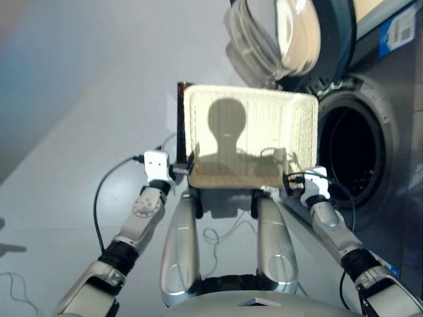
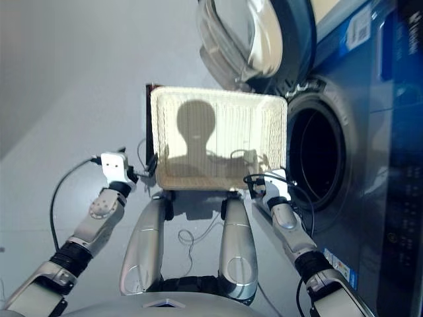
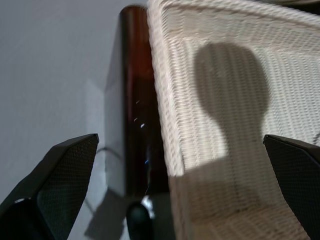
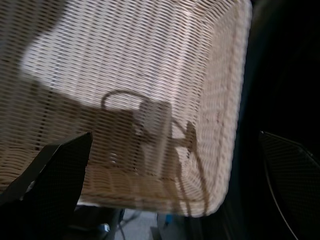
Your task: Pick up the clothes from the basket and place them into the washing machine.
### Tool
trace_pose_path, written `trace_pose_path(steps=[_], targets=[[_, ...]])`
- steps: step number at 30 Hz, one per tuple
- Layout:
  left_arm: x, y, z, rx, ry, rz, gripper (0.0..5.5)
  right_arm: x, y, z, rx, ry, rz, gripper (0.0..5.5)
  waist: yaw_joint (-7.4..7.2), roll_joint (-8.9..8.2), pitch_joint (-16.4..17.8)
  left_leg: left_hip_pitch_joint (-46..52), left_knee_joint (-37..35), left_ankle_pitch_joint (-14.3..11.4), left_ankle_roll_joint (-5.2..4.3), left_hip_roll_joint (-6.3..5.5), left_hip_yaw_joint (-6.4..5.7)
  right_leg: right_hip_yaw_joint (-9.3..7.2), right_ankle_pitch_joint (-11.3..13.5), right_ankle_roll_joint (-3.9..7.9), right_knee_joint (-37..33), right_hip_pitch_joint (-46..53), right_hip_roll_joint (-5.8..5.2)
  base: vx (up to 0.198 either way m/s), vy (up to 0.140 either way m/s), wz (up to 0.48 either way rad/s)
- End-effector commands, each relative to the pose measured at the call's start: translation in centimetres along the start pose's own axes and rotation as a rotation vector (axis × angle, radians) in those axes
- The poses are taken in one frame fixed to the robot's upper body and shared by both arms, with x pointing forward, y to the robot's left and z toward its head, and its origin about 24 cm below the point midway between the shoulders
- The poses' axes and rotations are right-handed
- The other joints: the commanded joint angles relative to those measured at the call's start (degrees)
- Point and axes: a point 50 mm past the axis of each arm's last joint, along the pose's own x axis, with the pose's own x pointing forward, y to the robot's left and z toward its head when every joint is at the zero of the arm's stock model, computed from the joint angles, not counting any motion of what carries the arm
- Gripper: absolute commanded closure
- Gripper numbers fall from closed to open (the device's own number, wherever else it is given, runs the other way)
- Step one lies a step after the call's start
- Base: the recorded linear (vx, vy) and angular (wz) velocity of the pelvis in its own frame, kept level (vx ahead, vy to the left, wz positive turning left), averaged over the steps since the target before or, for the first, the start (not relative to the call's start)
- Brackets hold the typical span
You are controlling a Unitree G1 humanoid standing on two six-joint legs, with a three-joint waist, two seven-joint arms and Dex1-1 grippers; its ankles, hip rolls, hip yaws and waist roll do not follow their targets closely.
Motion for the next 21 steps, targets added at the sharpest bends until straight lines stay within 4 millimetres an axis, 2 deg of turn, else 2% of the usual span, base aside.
trace_pose_path(steps=[1,3,4,5,6,7,8,9,10,13,14,15,16,21], targets=[[-1.7,1.4,-3.1,-0.017,0.095,0.091,0.0,-1.4,-0.9,-2.1,0.063,0.069,-0.015,0.0,1.45,0.07,-6.61,6.86,-6.28,0.72,-1.9,-1.14,2.18,-1.95,6.45,1.19,-3.07,-0.56,-0.55,0.207,0.042,0.06],[-3.0,2.0,-5.4,-0.052,0.193,0.138,0.0,-2.4,-0.9,-4.0,0.092,0.15,-0.031,0.0,1.62,0.04,-8.81,9.62,-8.46,1.09,-2.0,-1.12,2.34,-2.54,6.54,1.31,-4.72,2.01,-0.48,0.132,0.019,0.092],[-3.0,2.0,-5.4,-0.052,0.193,0.138,0.0,-2.4,-0.9,-4.0,0.092,0.15,-0.031,0.0,1.6,0.05,-8.72,9.78,-8.54,1.12,-2.01,-1.12,2.34,-2.57,6.54,1.31,-4.78,2.16,-0.47,0.094,0.016,0.139],[-3.4,2.1,-6.0,-0.044,0.221,0.143,0.0,-2.8,-1.0,-4.8,0.105,0.186,-0.04,0.0,1.68,0.09,-9.65,10.86,-9.28,1.16,-2.02,-1.12,2.26,-3.0,6.55,1.36,-5.31,3.28,-0.54,0.139,0.021,0.13],[-5.0,2.5,-8.2,-0.037,0.33,0.172,0.0,-4.2,-0.9,-7.3,0.127,0.312,-0.042,0.0,1.88,0.15,-12.07,13.1,-11.5,1.58,-2.13,-1.02,2.29,-3.37,6.68,1.45,-6.59,5.27,-0.7,0.189,0.021,0.231],[-5.8,2.7,-9.3,-0.024,0.392,0.174,0.0,-4.9,-0.7,-8.5,0.113,0.373,-0.032,0.0,2.01,0.21,-13.23,14.15,-12.59,1.77,-2.13,-1.01,2.2,-3.52,6.63,1.5,-7.18,6.17,-0.59,0.148,0.012,0.195],[-5.8,2.7,-9.3,-0.024,0.392,0.174,0.0,-4.9,-0.7,-8.5,0.113,0.373,-0.032,0.0,2.0,0.22,-13.18,14.26,-12.67,1.8,-2.14,-1.0,2.2,-3.54,6.63,1.5,-7.22,6.26,-0.58,0.095,0.002,0.168],[-6.8,2.9,-10.5,-0.015,0.463,0.172,0.0,-5.6,-0.6,-9.5,0.097,0.428,-0.021,0.0,2.0,0.3,-14.28,15.3,-13.79,2.02,-2.21,-0.86,2.3,-3.72,6.56,1.55,-7.74,7.09,-0.54,0.145,0.033,0.023],[-9.6,3.1,-13.4,-0.074,0.639,0.19,0.0,-7.0,-0.7,-11.1,0.162,0.519,-0.044,0.0,1.82,0.58,-16.87,17.31,-15.93,2.4,-2.27,-0.73,2.74,-3.95,6.6,1.69,-8.82,8.38,-0.45,0.186,0.041,0.003],[-12.3,3.7,-15.3,-0.063,0.782,0.216,0.0,-8.5,-0.4,-12.8,0.178,0.624,-0.051,0.0,2.02,0.66,-19.99,19.32,-16.25,1.72,-2.22,-0.17,3.05,-4.11,6.47,1.83,-10.02,10.8,-0.3,0.156,0.017,-0.062],[-12.3,3.7,-15.3,-0.063,0.782,0.216,0.0,-8.5,-0.4,-12.8,0.178,0.623,-0.051,0.0,2.02,0.66,-19.95,19.37,-16.25,1.7,-2.23,-0.16,3.05,-4.12,6.47,1.83,-10.05,10.86,-0.29,0.131,-0.01,-0.062],[-13.7,3.9,-16.1,-0.046,0.851,0.231,0.0,-9.4,-0.2,-13.6,0.193,0.668,-0.052,0.0,2.19,0.53,-21.38,20.32,-16.25,1.45,-2.27,-0.15,2.92,-4.34,6.29,1.85,-10.33,12.05,-0.3,0.113,-0.014,-0.047],[-14.3,3.9,-16.4,-0.04,0.88,0.227,0.0,-10.1,-0.1,-14.2,0.221,0.712,-0.069,0.0,2.3,0.53,-22.06,20.81,-16.25,1.21,-2.26,-0.14,2.74,-4.39,6.06,1.79,-10.49,12.77,-0.3,0.113,-0.014,-0.036],[-15.2,3.3,-17.0,-0.028,0.933,0.169,0.0,-11.0,0.1,-14.9,0.268,0.759,-0.076,0.0,2.11,0.86,-23.99,22.29,-16.25,0.61,-2.44,0.32,2.63,-4.45,5.11,1.63,-10.76,14.44,-0.03,0.062,0.003,-0.013]])
